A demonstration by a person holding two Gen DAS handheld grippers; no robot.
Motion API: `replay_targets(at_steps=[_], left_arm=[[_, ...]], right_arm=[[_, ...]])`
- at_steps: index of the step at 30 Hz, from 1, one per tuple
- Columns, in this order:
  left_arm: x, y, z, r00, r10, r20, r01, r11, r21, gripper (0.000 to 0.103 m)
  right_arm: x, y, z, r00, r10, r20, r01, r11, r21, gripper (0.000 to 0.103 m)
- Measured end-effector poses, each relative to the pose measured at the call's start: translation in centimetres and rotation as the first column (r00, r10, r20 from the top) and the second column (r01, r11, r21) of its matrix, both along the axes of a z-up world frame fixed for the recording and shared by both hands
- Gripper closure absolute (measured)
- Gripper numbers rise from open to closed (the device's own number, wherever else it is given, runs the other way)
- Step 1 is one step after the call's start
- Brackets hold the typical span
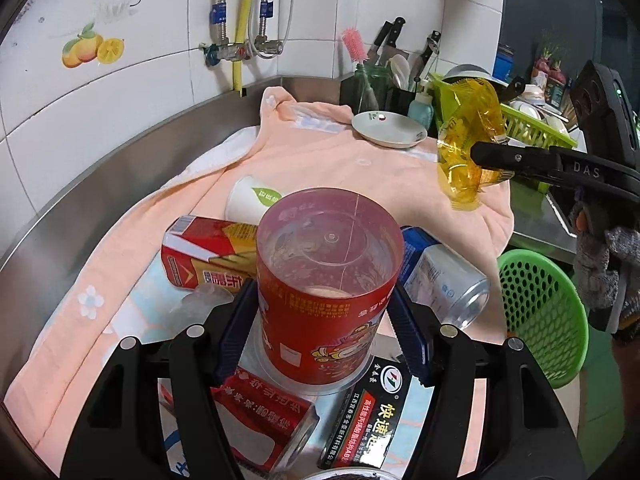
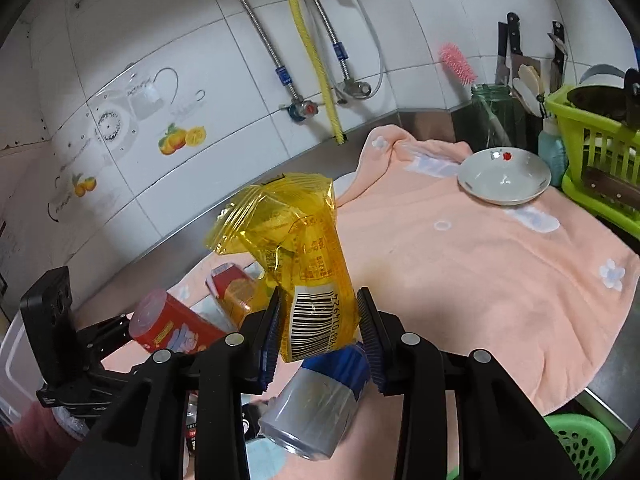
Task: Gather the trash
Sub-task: 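Carry the yellow wrapper to the basket with the right gripper while the left gripper grasps the red cup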
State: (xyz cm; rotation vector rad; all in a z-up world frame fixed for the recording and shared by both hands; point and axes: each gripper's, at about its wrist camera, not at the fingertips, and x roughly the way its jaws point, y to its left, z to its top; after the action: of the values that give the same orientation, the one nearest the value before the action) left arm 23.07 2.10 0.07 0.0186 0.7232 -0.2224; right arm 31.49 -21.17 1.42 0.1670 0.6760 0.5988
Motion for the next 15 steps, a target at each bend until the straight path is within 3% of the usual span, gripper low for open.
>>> replay_targets(at_steps=[11,15], left_arm=[[-2.2,-1.3,3.3,0.998,-0.030,0.057,0.031,0.999,-0.014,0.039],[-3.5,-2.5,4.7,0.994,-0.060,0.090,0.061,0.998,-0.015,0.039]], right_arm=[[-6.1,-6.3,0.9,0.994,-0.103,0.018,0.104,0.994,-0.016,0.069],[-9.1,-9.7,-0.8,0.983,-0.184,0.004,0.184,0.978,-0.101,0.068]])
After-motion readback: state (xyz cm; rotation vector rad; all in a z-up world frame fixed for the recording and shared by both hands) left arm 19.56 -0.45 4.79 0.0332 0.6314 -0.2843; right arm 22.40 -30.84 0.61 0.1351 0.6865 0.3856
